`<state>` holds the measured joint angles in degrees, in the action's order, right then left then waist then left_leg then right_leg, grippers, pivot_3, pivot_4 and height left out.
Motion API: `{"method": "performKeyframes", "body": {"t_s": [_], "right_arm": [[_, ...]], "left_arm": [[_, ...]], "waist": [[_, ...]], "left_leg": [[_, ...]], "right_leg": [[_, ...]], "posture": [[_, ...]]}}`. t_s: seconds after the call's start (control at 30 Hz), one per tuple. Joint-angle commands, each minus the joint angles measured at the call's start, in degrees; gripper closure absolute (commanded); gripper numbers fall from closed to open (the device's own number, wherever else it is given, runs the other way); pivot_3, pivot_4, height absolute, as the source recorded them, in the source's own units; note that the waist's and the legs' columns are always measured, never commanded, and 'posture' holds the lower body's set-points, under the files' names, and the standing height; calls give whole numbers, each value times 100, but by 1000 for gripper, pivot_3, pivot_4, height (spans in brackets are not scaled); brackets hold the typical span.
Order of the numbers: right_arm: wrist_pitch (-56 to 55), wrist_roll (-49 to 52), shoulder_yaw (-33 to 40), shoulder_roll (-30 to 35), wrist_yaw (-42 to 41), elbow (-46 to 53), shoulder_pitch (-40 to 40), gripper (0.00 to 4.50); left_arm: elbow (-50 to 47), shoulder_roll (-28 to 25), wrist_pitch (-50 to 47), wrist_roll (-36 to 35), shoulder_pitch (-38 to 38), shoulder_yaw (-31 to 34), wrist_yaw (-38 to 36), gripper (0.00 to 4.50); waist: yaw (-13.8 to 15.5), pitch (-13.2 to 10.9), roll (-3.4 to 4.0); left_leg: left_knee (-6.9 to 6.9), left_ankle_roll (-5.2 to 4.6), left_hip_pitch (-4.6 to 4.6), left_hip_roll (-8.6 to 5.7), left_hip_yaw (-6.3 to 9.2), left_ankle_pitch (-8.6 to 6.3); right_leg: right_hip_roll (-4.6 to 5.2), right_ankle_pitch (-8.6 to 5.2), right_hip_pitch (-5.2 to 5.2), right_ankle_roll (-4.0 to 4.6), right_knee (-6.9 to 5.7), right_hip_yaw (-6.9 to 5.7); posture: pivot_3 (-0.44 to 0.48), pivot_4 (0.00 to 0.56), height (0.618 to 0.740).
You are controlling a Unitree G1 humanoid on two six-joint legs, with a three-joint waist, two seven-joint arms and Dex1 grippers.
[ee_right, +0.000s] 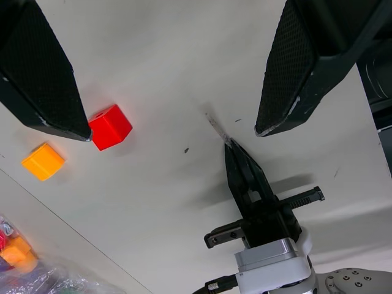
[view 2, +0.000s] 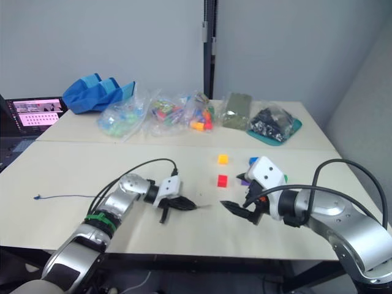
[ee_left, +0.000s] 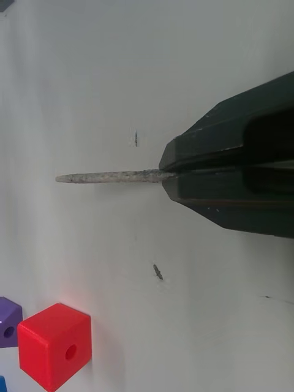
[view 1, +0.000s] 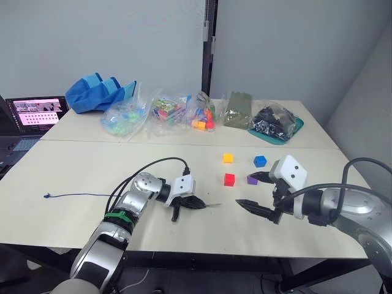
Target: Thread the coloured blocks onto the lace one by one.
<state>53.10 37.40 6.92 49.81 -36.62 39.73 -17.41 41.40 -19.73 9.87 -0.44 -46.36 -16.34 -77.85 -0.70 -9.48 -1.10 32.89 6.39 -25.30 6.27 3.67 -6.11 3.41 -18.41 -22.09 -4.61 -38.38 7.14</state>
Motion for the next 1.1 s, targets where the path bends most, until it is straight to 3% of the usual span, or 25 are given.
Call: {"method": "performKeyframes", "body": {"t_s": [0.03, 0.43, 0.63, 1.07, 1.1], "right_arm": [[-4, 70, 69, -25, 37, 63, -87, 0], [-4, 76, 187, 30, 8, 30, 106, 0], [-8, 75, 150, 12, 10, 14, 93, 0], [0, 75, 144, -1, 38, 20, 69, 0], [-2, 67, 136, 1, 40, 11, 57, 0]], "left_arm": [[231, 43, 87, 45, -40, 0, 69, 4417], [55, -67, -141, -180, -24, 198, -132, 4417], [203, 71, 369, -249, 42, 301, 37, 2565], [354, 274, 320, -177, 172, 293, 274, 2565], [363, 291, 301, -164, 172, 275, 283, 2822]], "waist": [[-1, 0, 0], [-43, 0, 0], [-24, 0, 0], [3, 0, 0], [3, 0, 0]], "left_leg": [[0, 0, 0, 0, 0, 0], [-2, 0, 1, 0, 1, 0], [-2, 0, 0, 0, 1, 0], [0, 0, -1, -2, 1, 0], [-1, 0, -1, -2, 1, 0]], "right_leg": [[0, 0, 0, 0, 0, 0], [0, 0, -1, 0, -1, 0], [0, 0, -1, 0, 0, 0], [1, 0, 1, 0, 4, 0], [1, 0, 1, 0, 4, 0]], "posture": [[0, 150, 740], [0, 150, 740], [0, 150, 740], [0, 150, 740], [0, 150, 740]]}}
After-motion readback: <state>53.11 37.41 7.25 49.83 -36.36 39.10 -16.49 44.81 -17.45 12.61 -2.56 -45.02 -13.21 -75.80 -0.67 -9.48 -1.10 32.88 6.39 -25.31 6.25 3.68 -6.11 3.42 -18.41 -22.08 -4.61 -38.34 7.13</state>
